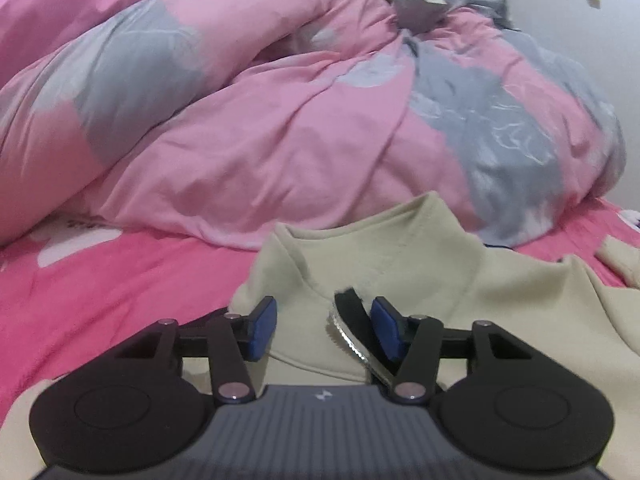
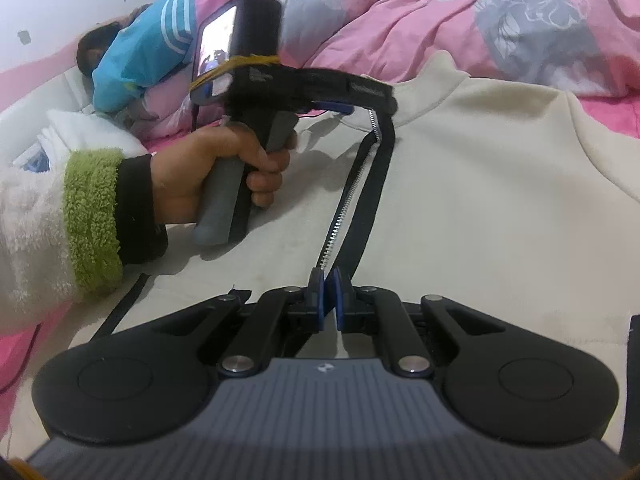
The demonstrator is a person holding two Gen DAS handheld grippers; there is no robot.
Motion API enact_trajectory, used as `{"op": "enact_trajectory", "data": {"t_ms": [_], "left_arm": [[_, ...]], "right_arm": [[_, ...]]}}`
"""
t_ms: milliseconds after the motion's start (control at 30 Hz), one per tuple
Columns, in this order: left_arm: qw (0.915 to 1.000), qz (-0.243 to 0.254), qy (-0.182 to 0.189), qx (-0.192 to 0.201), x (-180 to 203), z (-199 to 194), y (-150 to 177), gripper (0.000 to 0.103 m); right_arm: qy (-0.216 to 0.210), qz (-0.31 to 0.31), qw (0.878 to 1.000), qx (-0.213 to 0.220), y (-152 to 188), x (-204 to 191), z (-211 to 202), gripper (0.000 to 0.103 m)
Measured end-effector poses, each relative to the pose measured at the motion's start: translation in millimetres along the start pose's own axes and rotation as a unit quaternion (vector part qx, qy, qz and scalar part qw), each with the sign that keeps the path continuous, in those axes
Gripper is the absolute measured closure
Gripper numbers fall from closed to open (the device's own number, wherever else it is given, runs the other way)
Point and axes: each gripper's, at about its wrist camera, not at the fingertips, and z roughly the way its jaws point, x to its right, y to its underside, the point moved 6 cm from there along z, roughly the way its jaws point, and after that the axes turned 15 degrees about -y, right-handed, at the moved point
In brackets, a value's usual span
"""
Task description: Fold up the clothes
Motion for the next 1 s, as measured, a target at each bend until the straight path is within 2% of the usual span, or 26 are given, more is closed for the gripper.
{"op": "enact_trajectory", "data": {"t_ms": [67, 133, 233, 333, 433, 533, 600, 667, 800, 867, 900, 967, 1000], "left_arm": [[0.9997, -0.01, -0.02, 0.013, 0.1, -8.6, -7.4, 0.058], [0.998, -0.026, -0.041, 0.039, 0.5, -22.7, -15.4, 0.057], [0.9964, -0.01, -0.017, 0.082, 21.3, -46.8, -18.6, 0.057], [0.9976, -0.004, 0.013, 0.068, 45.5, -38.5, -14.0, 0.057], [0.9992, -0.013, 0.002, 0.039, 50.7, -13.2, -9.5, 0.059], [0.9992, -0.035, -0.009, 0.013, 40.4, 7.7, -2.9, 0.059], [0.998, -0.062, 0.0, 0.006, 30.8, 10.6, 0.9, 0.06], [0.9975, -0.071, 0.002, 0.006, 26.3, 9.6, 3.2, 0.059], [0.9978, -0.066, -0.004, 0.01, 27.7, 9.4, 5.2, 0.059], [0.9973, -0.073, 0.001, 0.009, 25.9, 10.3, 5.9, 0.059], [0.997, -0.077, 0.004, 0.009, 24.9, 10.9, 5.8, 0.059], [0.9965, -0.083, 0.009, 0.008, 23.4, 11.8, 5.6, 0.059], [0.9963, -0.085, 0.01, 0.008, 22.8, 12.0, 5.5, 0.059]], "right_arm": [[-0.001, 0.004, 1.0, 0.002, -0.1, 1.2, -1.1, 0.098], [-0.004, 0.011, 1.0, 0.003, -0.2, 2.6, -2.0, 0.098], [-0.011, 0.025, 1.0, 0.008, -0.3, 5.5, -3.5, 0.097], [-0.018, 0.046, 0.999, 0.017, -1.6, 9.0, -7.1, 0.097], [-0.009, 0.089, 0.995, 0.052, -13.0, 17.3, -28.4, 0.096], [0.011, 0.105, 0.992, 0.068, -38.2, 30.9, -55.1, 0.095], [0.061, 0.072, 0.994, 0.062, -63.8, 43.7, -58.8, 0.095], [0.088, 0.051, 0.993, 0.057, -91.6, 60.4, -46.6, 0.095], [0.112, 0.021, 0.991, 0.062, -130.2, 107.8, 0.3, 0.097], [0.188, -0.006, 0.981, 0.048, -132.6, 145.7, 17.7, 0.101], [0.219, 0.004, 0.975, 0.041, -128.6, 168.8, 19.5, 0.103], [0.19, 0.07, 0.976, 0.078, -123.6, 194.0, 8.0, 0.103], [0.191, 0.062, 0.976, 0.083, -126.2, 186.5, 3.5, 0.103]]}}
